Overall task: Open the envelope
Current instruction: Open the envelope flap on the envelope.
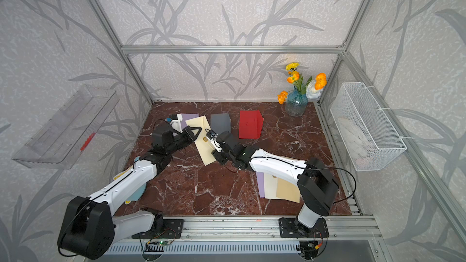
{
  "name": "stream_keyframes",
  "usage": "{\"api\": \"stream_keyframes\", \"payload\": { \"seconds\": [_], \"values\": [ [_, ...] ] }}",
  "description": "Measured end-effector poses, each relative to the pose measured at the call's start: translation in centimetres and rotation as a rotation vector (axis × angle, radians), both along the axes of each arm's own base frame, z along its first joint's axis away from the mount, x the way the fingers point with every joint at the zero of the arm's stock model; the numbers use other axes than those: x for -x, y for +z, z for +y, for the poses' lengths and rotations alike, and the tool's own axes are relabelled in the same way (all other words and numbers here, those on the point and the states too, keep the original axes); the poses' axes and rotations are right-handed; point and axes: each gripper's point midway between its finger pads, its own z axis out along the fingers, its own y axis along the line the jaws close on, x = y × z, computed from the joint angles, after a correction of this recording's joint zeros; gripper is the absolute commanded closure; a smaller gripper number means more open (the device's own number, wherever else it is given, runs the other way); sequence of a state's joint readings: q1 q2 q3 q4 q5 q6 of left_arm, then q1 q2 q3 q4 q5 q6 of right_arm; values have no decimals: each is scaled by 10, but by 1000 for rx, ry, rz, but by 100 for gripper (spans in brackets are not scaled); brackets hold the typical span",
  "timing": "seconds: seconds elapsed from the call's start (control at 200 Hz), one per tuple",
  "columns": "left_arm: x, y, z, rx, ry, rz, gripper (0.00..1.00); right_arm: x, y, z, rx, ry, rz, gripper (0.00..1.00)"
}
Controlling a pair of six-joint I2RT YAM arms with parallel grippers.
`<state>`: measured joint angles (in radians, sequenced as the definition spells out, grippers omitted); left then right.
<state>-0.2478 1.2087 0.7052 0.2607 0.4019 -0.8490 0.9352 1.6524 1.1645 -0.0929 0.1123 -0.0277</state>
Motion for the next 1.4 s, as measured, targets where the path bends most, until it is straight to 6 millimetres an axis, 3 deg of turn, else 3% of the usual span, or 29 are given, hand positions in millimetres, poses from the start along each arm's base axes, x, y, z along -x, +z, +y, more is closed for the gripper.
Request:
{"api": "stream_keyframes", "payload": {
  "seconds": [0.415, 1.135, 1.4],
  "values": [
    [-1, 0, 1, 60, 32, 44, 100, -10, -1, 7, 146, -114, -184, 49],
    [1, -5, 6, 74, 70, 103, 100, -26, 3, -9, 232, -252, -300, 48],
    [0, 14, 3, 89, 61, 96, 100, -34, 16, -9, 228, -277, -367, 48]
  ]
}}
